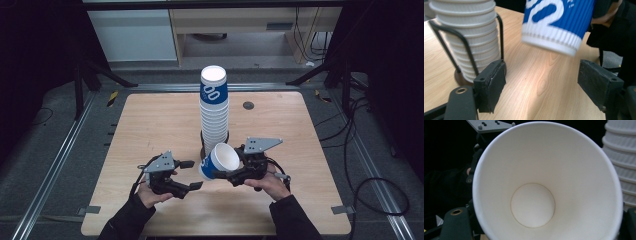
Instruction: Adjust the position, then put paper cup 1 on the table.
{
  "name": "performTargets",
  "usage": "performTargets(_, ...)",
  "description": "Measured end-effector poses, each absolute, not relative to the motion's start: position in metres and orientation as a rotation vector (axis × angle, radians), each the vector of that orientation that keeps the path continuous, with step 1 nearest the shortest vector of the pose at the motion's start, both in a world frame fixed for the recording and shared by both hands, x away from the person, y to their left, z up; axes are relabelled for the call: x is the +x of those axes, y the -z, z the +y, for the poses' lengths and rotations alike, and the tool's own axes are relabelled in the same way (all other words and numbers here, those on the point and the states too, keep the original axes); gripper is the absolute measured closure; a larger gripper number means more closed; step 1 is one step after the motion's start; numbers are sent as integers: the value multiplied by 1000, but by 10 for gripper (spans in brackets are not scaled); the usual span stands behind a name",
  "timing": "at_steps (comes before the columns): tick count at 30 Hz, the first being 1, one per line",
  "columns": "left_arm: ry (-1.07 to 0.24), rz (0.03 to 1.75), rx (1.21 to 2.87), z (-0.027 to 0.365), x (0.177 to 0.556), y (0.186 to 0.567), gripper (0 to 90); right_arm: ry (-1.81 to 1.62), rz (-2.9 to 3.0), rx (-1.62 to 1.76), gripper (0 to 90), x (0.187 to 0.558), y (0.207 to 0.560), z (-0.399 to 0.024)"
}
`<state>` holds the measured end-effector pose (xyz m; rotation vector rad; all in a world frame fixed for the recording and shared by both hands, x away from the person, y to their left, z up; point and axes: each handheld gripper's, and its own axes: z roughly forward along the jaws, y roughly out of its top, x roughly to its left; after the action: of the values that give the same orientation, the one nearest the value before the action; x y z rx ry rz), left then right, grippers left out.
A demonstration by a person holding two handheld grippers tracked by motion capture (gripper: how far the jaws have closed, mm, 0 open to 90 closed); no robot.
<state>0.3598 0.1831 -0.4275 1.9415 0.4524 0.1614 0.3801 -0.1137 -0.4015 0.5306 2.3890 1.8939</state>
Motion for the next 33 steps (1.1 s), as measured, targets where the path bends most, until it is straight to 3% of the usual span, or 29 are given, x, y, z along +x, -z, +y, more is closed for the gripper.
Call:
performTargets(18,-297,740,1913,219,381,434,204,-1704,2240,738,205,385,393,-160)
performTargets(33,-339,858,1875,241,392,436,195,-1368,2097,1061,204,407,400,-201)
